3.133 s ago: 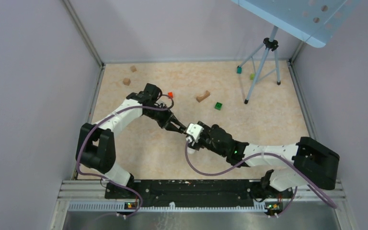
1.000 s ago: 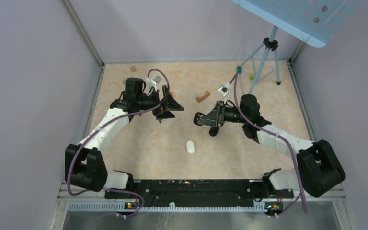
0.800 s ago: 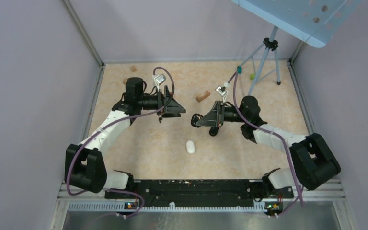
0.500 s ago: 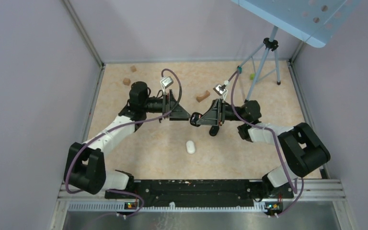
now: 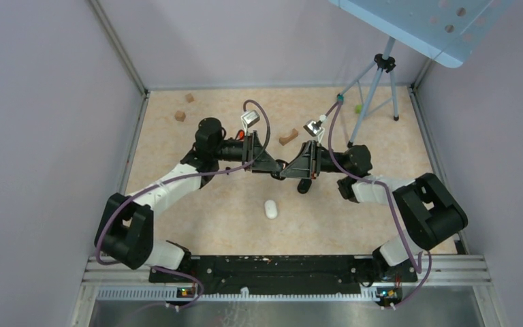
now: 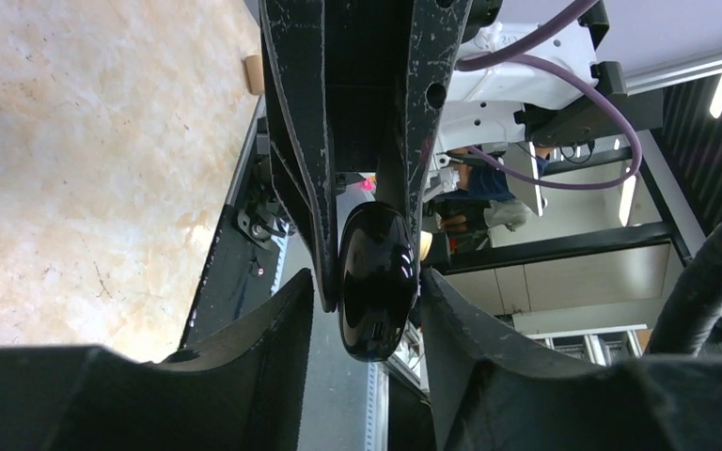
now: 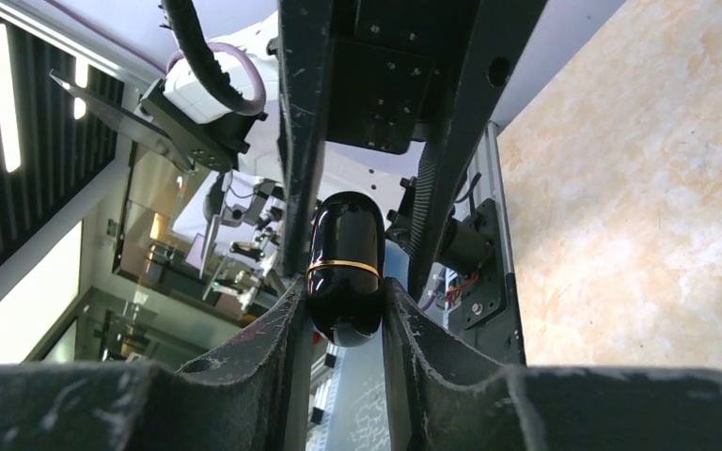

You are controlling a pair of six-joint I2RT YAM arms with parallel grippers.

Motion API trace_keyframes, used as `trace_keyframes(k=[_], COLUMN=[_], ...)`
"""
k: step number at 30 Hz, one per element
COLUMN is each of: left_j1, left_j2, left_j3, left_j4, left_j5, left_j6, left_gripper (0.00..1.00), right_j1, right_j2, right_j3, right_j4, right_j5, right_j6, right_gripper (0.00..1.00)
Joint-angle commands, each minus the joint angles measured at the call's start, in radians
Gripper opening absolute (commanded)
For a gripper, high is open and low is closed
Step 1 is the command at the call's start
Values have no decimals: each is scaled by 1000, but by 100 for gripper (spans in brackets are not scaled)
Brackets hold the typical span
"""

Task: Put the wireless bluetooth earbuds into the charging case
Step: Pass from the right arm to the left

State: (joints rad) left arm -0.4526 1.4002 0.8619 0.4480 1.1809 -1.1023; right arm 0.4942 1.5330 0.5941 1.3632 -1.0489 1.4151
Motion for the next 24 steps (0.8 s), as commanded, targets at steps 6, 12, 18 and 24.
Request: trace_keyframes(k=[6,12,18,24], left_j1=[-3,-2,10,18], left_j2=[29,31,-3,-14], left_j3=[62,81,82,70], left_j4=[-38,-76,-127,-5], left_j5=[-23,-26,-51,-12], left_j6=[49,65,76,-16], left_gripper=[44,0,0,0], right_j1=[-4,-4,-10,-12], right_j2=[-31,-43,-146,-243], right_j3=[-5,-2,10,34], right_j4=[-30,-151,-484,-746], right_j5=[4,9,110,255], right_j6=[-70,-133,-322,-445], right_gripper=[0,0,56,61])
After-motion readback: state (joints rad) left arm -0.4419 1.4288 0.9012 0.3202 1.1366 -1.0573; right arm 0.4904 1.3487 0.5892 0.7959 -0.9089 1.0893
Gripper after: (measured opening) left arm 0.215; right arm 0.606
